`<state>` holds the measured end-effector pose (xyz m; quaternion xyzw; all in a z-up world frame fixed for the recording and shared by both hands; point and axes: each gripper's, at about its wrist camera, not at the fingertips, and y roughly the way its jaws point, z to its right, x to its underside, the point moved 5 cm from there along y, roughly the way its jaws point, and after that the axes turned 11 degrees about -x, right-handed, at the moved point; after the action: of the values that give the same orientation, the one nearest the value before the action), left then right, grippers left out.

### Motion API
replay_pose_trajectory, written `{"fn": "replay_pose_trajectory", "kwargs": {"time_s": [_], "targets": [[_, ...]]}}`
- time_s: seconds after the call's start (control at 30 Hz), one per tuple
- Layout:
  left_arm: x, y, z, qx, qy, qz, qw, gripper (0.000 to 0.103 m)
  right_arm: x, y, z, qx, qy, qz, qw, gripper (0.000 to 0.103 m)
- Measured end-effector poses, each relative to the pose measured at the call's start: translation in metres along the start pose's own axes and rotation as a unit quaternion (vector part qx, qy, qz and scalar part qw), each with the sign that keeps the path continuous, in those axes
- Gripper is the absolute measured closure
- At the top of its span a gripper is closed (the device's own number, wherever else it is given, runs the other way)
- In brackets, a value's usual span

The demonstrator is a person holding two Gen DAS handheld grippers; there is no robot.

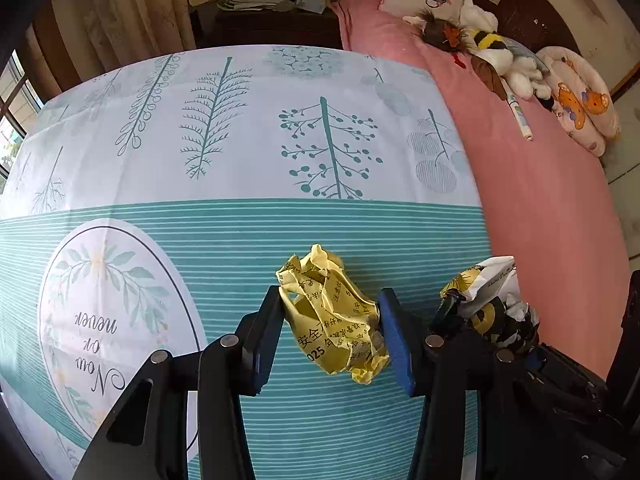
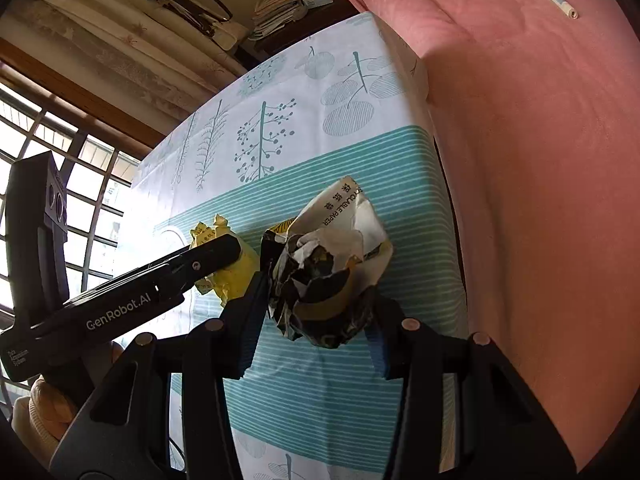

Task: Collect trash
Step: 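Carry the wrapper and yellow paper down over the bin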

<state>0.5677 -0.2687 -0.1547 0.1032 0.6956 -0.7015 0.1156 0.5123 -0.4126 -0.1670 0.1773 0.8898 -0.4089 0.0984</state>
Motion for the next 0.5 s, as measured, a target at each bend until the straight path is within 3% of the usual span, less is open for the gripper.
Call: {"fn": "replay_pose_trajectory", "kwargs": {"time_s": [0.23, 0.5], "targets": [[0.059, -0.053, -0.023, -0.008, 0.052, 0.032, 0.9981, 0.056, 0.051, -0.026, -0.028, 0.005, -0.014, 0.008, 1.0, 0.061], [0.157, -0.134, -0.097, -0.001, 0.081, 0.081, 0.9934, 0.056, 0.147, -0.047, -0.092, 0.015, -0.035, 0.019, 0.999, 0.061]]}}
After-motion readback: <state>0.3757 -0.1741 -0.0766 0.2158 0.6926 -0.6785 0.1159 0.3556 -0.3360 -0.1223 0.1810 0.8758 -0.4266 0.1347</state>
